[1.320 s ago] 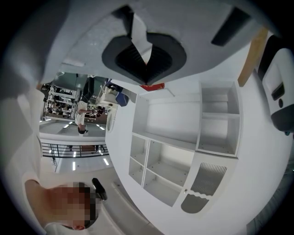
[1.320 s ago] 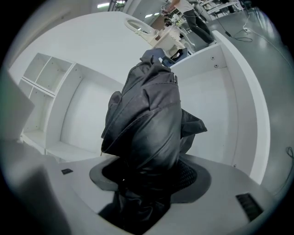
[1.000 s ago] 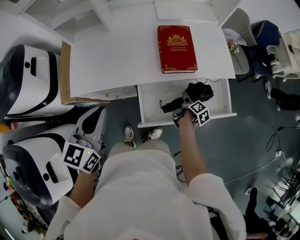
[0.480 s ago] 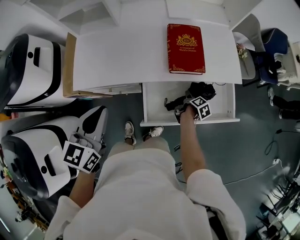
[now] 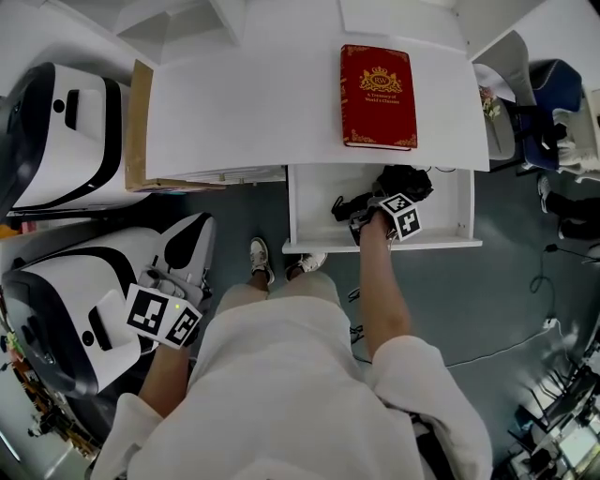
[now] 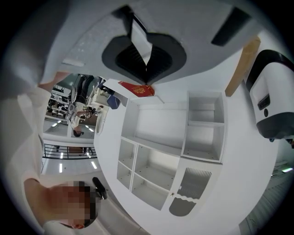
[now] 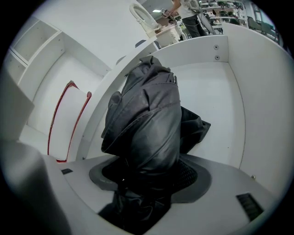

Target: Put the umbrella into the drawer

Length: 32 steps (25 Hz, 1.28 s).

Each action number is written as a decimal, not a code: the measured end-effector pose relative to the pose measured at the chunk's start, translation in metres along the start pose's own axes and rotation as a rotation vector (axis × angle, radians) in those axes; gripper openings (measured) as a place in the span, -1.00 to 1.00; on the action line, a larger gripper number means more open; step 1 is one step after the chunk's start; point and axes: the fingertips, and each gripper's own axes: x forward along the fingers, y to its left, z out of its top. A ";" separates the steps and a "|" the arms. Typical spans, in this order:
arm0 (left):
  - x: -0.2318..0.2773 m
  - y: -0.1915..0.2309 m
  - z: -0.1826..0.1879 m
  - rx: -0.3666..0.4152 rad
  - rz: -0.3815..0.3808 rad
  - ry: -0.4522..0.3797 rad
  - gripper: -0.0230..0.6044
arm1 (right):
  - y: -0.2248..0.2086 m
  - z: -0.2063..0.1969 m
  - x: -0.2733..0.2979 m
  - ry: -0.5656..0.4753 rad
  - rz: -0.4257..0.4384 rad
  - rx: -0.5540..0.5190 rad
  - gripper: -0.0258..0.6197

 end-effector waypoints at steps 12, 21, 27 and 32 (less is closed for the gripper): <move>0.001 0.012 -0.008 -0.012 0.002 0.028 -0.88 | -0.009 -0.003 0.010 0.022 -0.084 -0.086 -0.02; -0.005 0.026 -0.007 -0.030 0.004 0.023 -0.88 | 0.010 0.001 0.023 0.030 -0.086 -0.184 -0.01; -0.007 0.036 -0.004 -0.031 -0.019 0.019 -0.88 | 0.007 0.000 0.018 0.010 -0.084 -0.161 -0.01; -0.005 0.040 -0.001 -0.027 -0.051 0.015 -0.88 | -0.001 -0.004 0.012 0.014 -0.071 -0.152 0.01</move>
